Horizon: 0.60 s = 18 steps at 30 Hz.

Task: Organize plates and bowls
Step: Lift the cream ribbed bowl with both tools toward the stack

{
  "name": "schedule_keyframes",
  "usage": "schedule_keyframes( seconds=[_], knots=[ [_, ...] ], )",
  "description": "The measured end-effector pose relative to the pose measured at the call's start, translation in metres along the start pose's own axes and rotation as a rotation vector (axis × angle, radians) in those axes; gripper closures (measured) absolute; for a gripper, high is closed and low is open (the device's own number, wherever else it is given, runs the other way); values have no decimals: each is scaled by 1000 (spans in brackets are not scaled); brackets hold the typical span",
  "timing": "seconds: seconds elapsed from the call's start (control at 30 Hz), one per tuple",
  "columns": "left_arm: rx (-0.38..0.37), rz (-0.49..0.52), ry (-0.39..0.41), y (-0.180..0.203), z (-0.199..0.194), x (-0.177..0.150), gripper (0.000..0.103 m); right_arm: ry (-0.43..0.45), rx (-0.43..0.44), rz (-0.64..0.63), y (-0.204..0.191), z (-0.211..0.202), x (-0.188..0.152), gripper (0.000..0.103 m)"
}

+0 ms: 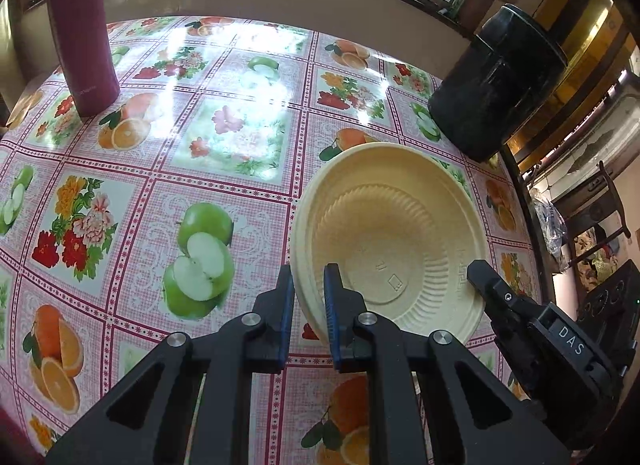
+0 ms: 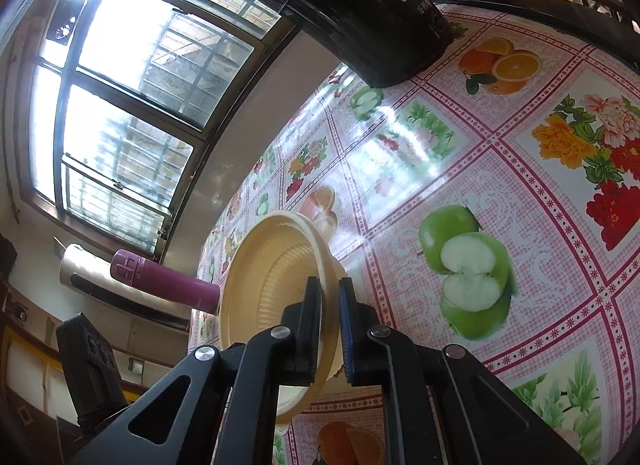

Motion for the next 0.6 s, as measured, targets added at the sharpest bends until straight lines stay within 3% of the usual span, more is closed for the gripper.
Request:
schedule_keyframes(
  seconds=[0.3, 0.6],
  knots=[
    [29, 21, 94, -21, -38, -31, 90, -21, 10, -51, -22, -18, -37, 94],
    [117, 40, 258, -57, -90, -58, 90, -38, 65, -135, -63, -41, -85, 94]
  ],
)
Point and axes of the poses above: each gripper's, at about its wrist camera, not at the fingertips, and z roughly the way its jaws point, y to its right, x to its top, the point moved 9 cm from there along z, roughly the way its jaws point, and after that the axes turned 12 degrees about x, right-handed, at the moved point
